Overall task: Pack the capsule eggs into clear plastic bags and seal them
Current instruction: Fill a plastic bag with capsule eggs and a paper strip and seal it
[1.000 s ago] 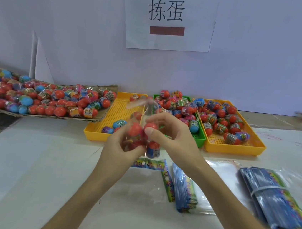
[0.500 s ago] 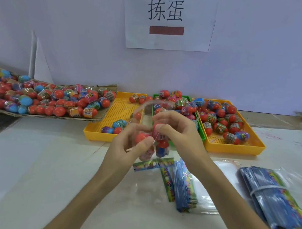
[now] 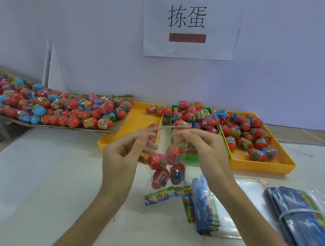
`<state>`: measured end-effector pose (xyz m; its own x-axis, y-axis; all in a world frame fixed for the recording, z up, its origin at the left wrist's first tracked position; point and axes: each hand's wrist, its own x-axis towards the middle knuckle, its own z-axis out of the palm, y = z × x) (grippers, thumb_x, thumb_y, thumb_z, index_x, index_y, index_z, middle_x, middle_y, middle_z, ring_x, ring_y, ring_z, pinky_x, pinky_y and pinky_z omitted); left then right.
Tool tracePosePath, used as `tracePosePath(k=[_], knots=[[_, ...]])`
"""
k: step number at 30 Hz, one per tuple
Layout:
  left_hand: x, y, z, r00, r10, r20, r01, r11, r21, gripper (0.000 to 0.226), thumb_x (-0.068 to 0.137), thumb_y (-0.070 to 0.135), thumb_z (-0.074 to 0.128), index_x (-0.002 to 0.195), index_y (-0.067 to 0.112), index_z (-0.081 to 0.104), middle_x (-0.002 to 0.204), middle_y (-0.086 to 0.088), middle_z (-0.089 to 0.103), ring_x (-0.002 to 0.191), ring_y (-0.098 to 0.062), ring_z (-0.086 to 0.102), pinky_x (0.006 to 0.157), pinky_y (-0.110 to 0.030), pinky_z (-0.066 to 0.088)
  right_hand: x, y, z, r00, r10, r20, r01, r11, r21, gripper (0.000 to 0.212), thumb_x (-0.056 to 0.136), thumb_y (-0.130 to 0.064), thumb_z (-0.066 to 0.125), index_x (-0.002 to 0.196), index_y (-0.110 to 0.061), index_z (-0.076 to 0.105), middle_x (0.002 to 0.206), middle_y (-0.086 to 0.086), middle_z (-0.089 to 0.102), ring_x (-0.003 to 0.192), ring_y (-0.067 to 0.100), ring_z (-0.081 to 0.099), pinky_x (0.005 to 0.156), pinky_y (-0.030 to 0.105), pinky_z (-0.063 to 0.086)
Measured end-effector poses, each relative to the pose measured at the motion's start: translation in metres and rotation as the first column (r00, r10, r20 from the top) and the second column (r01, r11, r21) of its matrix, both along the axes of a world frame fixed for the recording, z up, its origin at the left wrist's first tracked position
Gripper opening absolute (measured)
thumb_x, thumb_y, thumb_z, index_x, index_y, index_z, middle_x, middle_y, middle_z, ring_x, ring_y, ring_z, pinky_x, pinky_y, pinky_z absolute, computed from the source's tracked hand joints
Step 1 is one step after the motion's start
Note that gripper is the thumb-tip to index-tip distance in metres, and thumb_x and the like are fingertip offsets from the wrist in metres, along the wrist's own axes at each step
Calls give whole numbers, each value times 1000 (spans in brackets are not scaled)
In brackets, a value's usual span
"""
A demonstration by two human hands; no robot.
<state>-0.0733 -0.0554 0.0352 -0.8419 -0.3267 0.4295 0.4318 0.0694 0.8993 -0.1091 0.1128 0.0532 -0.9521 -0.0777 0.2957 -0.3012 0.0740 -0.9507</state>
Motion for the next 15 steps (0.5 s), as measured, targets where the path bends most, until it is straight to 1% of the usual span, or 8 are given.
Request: tracePosePath(k=[2, 3, 5, 7, 9, 11, 13, 15], knots=[[0, -1, 1, 999, 23, 33, -25, 998, 65, 32, 99, 19, 59, 83, 34, 81, 83, -1, 77, 78, -15, 73, 61, -22, 57, 1, -1, 1, 999, 37, 23, -36, 999, -18, 25, 98, -11, 58, 89, -14, 81, 79, 7, 75, 68, 13, 66, 68, 27, 56], [0, -1, 2, 998, 21, 57, -27, 994, 110, 33, 100, 19, 59, 82, 34, 82, 85, -2, 78, 81, -15, 74, 63, -21, 56, 2, -2, 2, 998, 51, 24, -50, 999, -19, 24, 98, -11, 59, 88, -13, 81, 77, 7, 75, 66, 14, 65, 66, 28, 57], [0, -1, 4, 994, -8, 108, -14, 979, 201, 31, 99, 20, 58, 81, 30, 82, 85, -5, 78, 82, -17, 75, 64, -20, 56, 4, -3, 2, 999, 54, 2, -54, 998, -13, 22, 96, -10, 62, 87, -15, 81, 74, 4, 75, 64, 13, 64, 65, 26, 57], [0, -1, 4, 990, -36, 139, 1, 971, 240, 25, 95, 27, 60, 82, 26, 82, 85, -8, 78, 79, -21, 75, 61, -21, 56, 5, -5, 2, 998, 37, -48, -38, 999, -5, 23, 97, -10, 62, 85, -18, 80, 74, 2, 74, 64, 13, 64, 63, 25, 57], [0, 0, 4, 990, -40, 134, 9, 975, 223, 24, 92, 31, 61, 81, 27, 81, 84, -7, 77, 74, -21, 75, 58, -22, 56, 6, -5, 1, 996, 21, -89, -20, 1000, 9, 25, 98, -9, 62, 84, -20, 79, 72, 2, 73, 63, 12, 63, 60, 23, 55], [2, 1, 4, 994, -23, 111, 3, 985, 174, 25, 94, 32, 60, 80, 33, 81, 82, -2, 77, 72, -19, 75, 57, -22, 57, 5, -5, -1, 996, 11, -89, -10, 1000, 15, 25, 99, -9, 60, 83, -18, 77, 67, 4, 69, 59, 9, 59, 57, 19, 51], [4, 2, 4, 996, -24, 87, 12, 990, 137, 23, 90, 38, 59, 82, 34, 81, 82, 0, 78, 76, -17, 75, 58, -24, 58, 2, -2, -2, 998, -9, -62, 12, 999, 52, 23, 99, -11, 60, 84, -16, 76, 62, -1, 65, 57, 6, 56, 55, 17, 47], [4, 4, 2, 995, -34, 94, 20, 989, 147, 23, 86, 40, 60, 84, 30, 81, 84, 0, 78, 77, -16, 75, 58, -25, 59, 0, -1, -4, 996, -49, -78, 59, 989, 136, 14, 97, -13, 64, 90, -18, 75, 67, -9, 65, 60, 5, 56, 59, 17, 46]])
